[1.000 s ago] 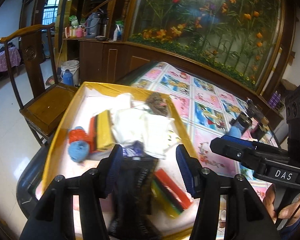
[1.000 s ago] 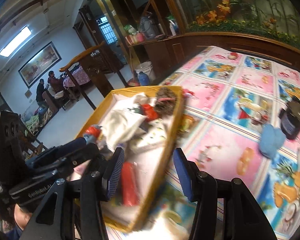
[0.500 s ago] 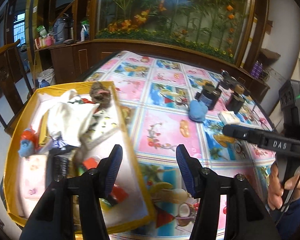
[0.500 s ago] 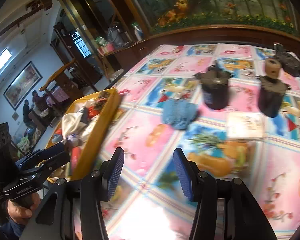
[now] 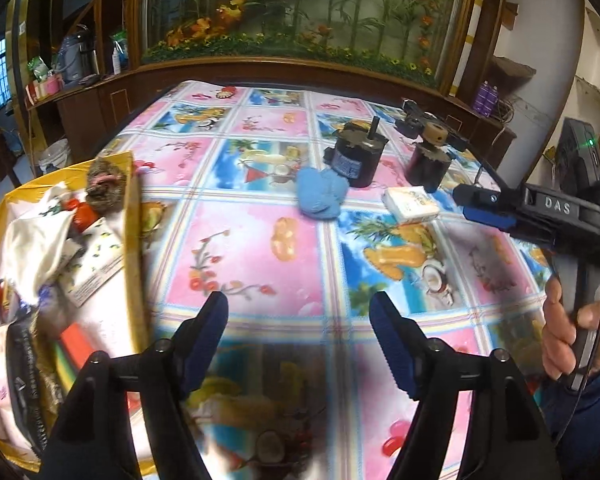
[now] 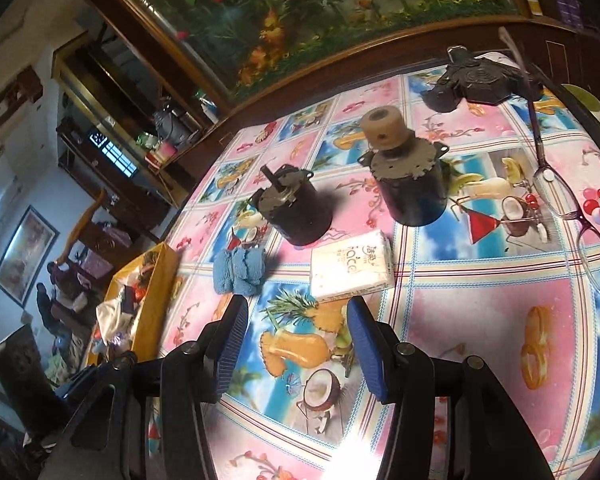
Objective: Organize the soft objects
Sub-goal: 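Move both grippers back toward the remaining items on the table, then grasp the blue knit glove with the left gripper while the right gripper grasps the white Face tissue pack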
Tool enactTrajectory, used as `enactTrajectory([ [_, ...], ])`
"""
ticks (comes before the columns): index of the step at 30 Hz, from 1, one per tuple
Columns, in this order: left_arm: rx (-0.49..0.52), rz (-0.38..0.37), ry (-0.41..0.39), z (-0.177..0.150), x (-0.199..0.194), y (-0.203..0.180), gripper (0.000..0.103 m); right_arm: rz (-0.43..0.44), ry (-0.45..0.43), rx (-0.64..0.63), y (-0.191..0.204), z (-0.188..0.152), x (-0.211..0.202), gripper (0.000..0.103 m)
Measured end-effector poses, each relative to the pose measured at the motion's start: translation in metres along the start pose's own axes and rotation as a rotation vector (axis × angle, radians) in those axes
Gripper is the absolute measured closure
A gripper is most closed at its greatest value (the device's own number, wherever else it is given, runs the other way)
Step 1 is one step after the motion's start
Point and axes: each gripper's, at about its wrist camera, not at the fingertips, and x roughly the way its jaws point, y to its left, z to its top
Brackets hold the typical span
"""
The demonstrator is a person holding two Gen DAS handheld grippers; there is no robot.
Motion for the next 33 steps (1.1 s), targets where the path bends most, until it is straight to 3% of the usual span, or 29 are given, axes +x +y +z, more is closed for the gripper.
enactTrajectory([
  [2, -0.021, 0.001, -0.006, 0.012, 0.007, 0.001, 0.023, 0.007, -0.018, 0.018, -0.002, 0.002, -0.007, 0.044],
  [9, -0.066, -0.036, 0.036, 0.061, 0.049, -0.004, 0.022, 0.03, -0.052, 0.077, -0.011, 0.007, -0.021, 0.039],
  [14, -0.044, 0.043, 0.076, 0.087, 0.1, -0.02, 0.02, 0.042, -0.031, 0.113, -0.02, 0.007, -0.017, 0.039],
  [16, -0.042, 0.036, 0.094, 0.089, 0.119, -0.025, 0.021, 0.041, -0.022, 0.116, -0.021, 0.007, -0.016, 0.038],
  [18, -0.038, 0.065, 0.09, 0.086, 0.13, -0.027, 0.043, 0.053, -0.011, 0.12, -0.021, 0.007, -0.013, 0.038],
  [19, -0.043, 0.075, 0.095, 0.084, 0.133, -0.027, 0.069, 0.054, -0.012, 0.118, -0.021, 0.007, -0.013, 0.038],
  [25, -0.05, 0.069, -0.044, 0.056, 0.091, -0.022, 0.068, -0.007, -0.017, 0.07, -0.016, 0.005, -0.006, 0.03],
  [30, -0.023, 0.083, -0.158, 0.04, 0.066, -0.019, 0.068, -0.162, 0.004, -0.063, -0.003, 0.0, 0.025, 0.022],
  [33, -0.025, 0.046, -0.156, 0.036, 0.068, -0.017, 0.068, -0.217, 0.048, -0.099, 0.002, -0.003, 0.049, 0.021],
])
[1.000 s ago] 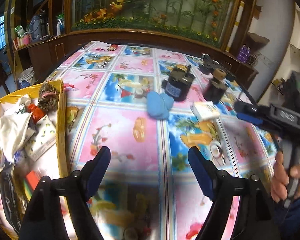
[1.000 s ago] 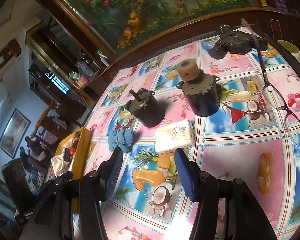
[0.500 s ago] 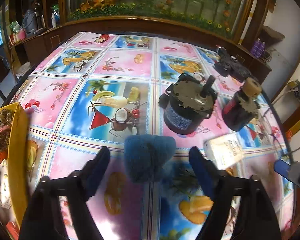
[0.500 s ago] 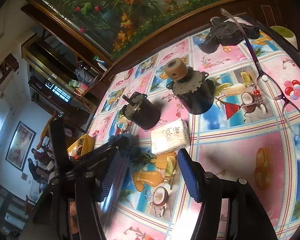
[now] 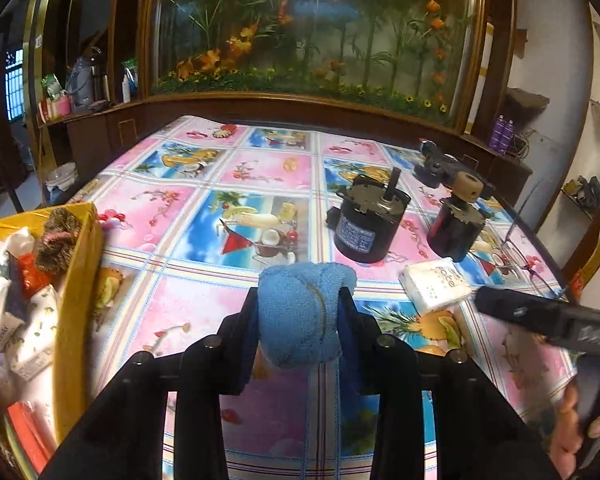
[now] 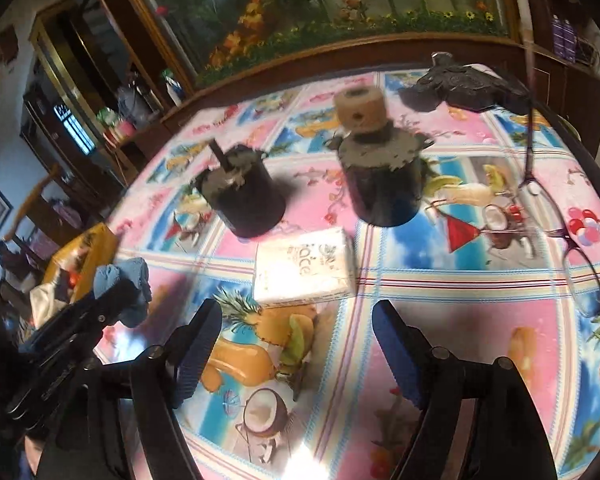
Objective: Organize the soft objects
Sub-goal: 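Grasp the blue knit glove with the left gripper while the right gripper grasps the white Face tissue pack, then lift the blue glove and Face tissue pack off the table with both grippers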
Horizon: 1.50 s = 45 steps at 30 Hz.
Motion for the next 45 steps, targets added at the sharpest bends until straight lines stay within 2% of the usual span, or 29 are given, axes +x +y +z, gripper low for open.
enactTrajectory([
  [3, -0.009, -0.026, 0.045, -0.001, 0.01, 0.006, 0.068, -0.08, 0.015, -0.036, 0.007, 0.005, 0.019, 0.021],
  [10, -0.013, -0.008, 0.038, -0.003, 0.008, 0.008, 0.068, -0.196, 0.023, -0.114, 0.016, 0.02, 0.047, 0.02],
  [11, -0.018, -0.007, 0.047, -0.004, 0.009, 0.01, 0.068, -0.208, 0.022, -0.132, 0.019, 0.02, 0.048, 0.022],
  [12, -0.023, -0.008, 0.055, -0.004, 0.011, 0.011, 0.068, -0.213, 0.021, -0.142, 0.021, 0.019, 0.048, 0.035],
  [14, -0.025, -0.004, 0.058, -0.004, 0.011, 0.011, 0.068, -0.225, 0.022, -0.155, 0.022, 0.017, 0.045, 0.036],
  [23, 0.005, 0.013, 0.054, -0.004, 0.015, 0.009, 0.068, -0.141, -0.036, -0.186, 0.032, 0.006, 0.006, 0.036],
  [32, -0.01, 0.021, 0.061, -0.004, 0.017, 0.011, 0.068, -0.104, -0.006, -0.207, 0.043, 0.004, 0.015, 0.036],
  [38, -0.015, 0.026, 0.059, -0.003, 0.017, 0.012, 0.068, -0.103, -0.017, -0.208, 0.045, 0.005, 0.013, 0.036],
  [45, -0.03, 0.041, -0.009, 0.002, 0.007, 0.016, 0.068, -0.048, -0.076, -0.231, 0.058, 0.005, -0.006, 0.036],
])
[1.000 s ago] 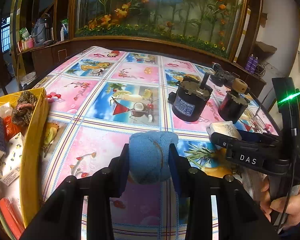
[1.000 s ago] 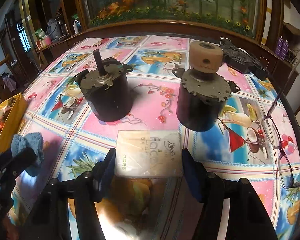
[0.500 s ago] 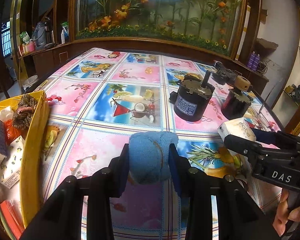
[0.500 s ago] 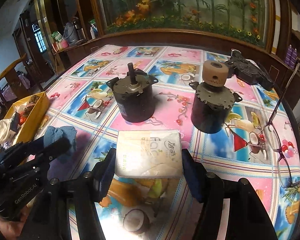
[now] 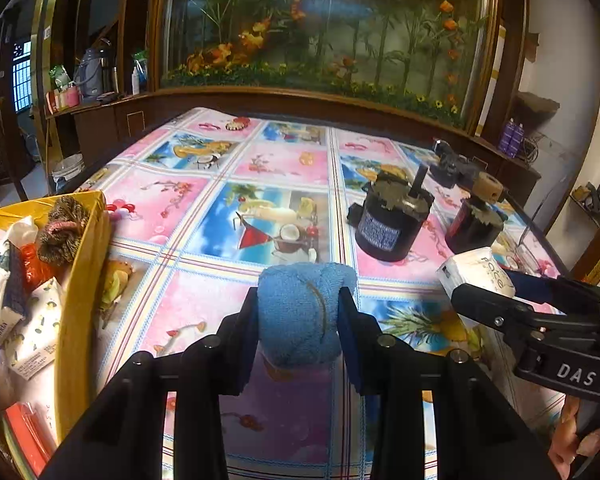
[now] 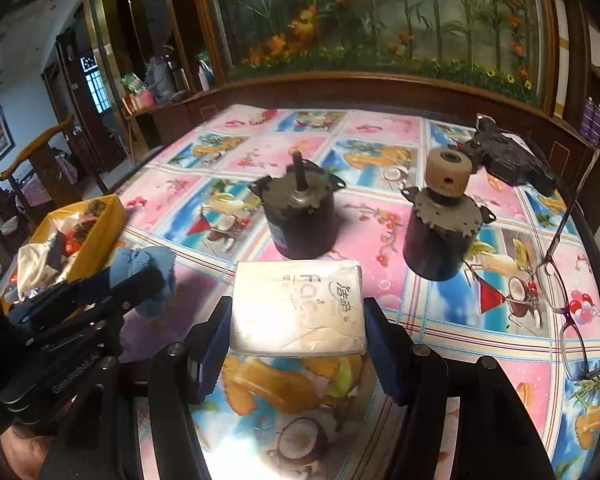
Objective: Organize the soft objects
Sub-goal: 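Lift the blue glove and Face tissue pack off the table with both grippers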
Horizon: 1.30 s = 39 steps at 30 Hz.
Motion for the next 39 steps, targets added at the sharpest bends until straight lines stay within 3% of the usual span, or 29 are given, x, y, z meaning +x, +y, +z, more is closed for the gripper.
enactTrajectory([
  [6, -0.003, 0.009, -0.024, 0.002, -0.004, -0.001, 0.068, 0.015, -0.009, 0.003, -0.001, -0.003, -0.004, 0.036],
  [11, 0.051, 0.037, -0.071, 0.0, -0.013, -0.011, 0.068, 0.046, -0.038, 0.008, 0.003, -0.002, -0.013, 0.036],
  [17, 0.033, 0.054, -0.15, 0.005, -0.031, -0.006, 0.068, 0.058, -0.109, -0.017, 0.016, -0.001, -0.033, 0.035],
  [39, 0.029, 0.043, -0.11, 0.005, -0.025, -0.006, 0.068, 0.031, -0.108, -0.05, 0.02, -0.001, -0.033, 0.036],
])
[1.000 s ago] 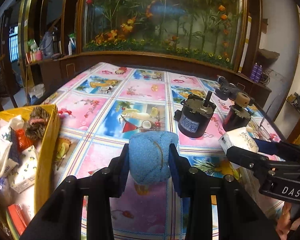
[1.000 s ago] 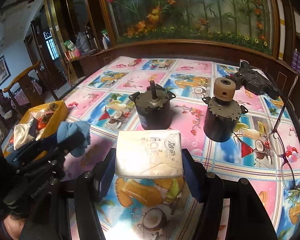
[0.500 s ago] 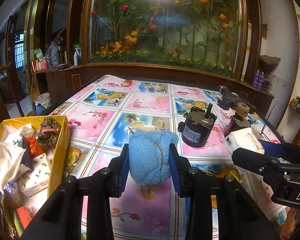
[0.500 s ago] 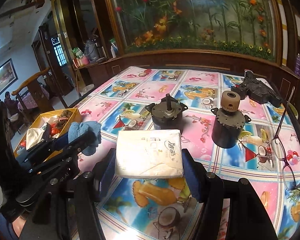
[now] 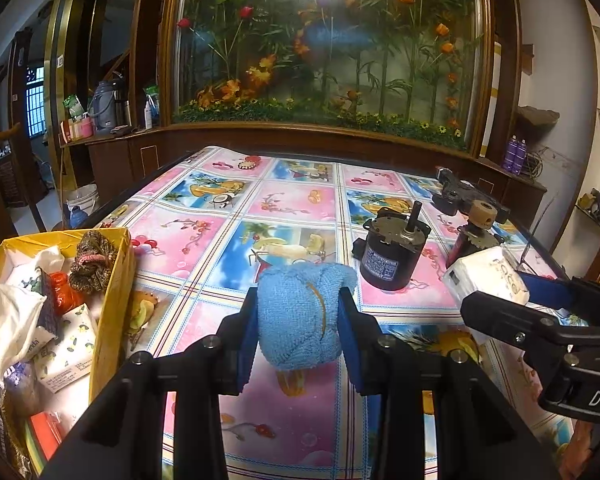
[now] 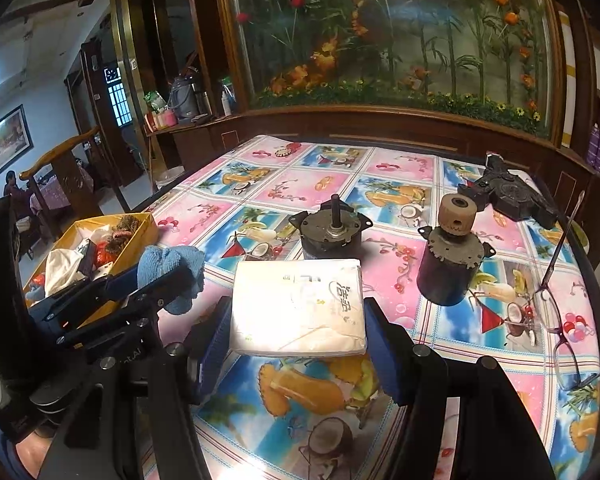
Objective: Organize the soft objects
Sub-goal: 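Lift the blue glove and Face tissue pack off the table with both grippers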
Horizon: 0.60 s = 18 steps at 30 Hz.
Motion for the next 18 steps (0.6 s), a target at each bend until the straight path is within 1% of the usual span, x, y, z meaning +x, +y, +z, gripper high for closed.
enactTrajectory([
  [2, -0.006, -0.007, 0.007, 0.0004, 0.001, 0.0011, 0.068, 0.01, 0.002, -0.001, 0.0007, 0.0003, 0.0, 0.035],
  [6, -0.01, -0.005, -0.003, 0.0013, -0.0011, 0.0026, 0.068, 0.004, 0.002, -0.009, 0.001, 0.0008, 0.0017, 0.036],
  [9, -0.008, -0.017, 0.018, 0.0008, 0.0028, 0.0013, 0.068, -0.002, 0.006, 0.001, -0.0032, 0.001, 0.0034, 0.036],
  [11, 0.0, -0.014, 0.012, 0.0003, 0.0015, 0.0001, 0.068, -0.005, 0.008, 0.007, -0.0052, 0.0001, 0.0038, 0.036],
  [14, 0.008, -0.015, 0.025, -0.0014, 0.0038, -0.0015, 0.068, 0.0, 0.03, 0.015, -0.0064, -0.0014, 0.0076, 0.036],
  [18, -0.008, -0.013, 0.024, -0.0008, 0.0039, 0.0021, 0.068, -0.011, 0.02, 0.009, -0.0056, -0.0004, 0.0056, 0.036],
])
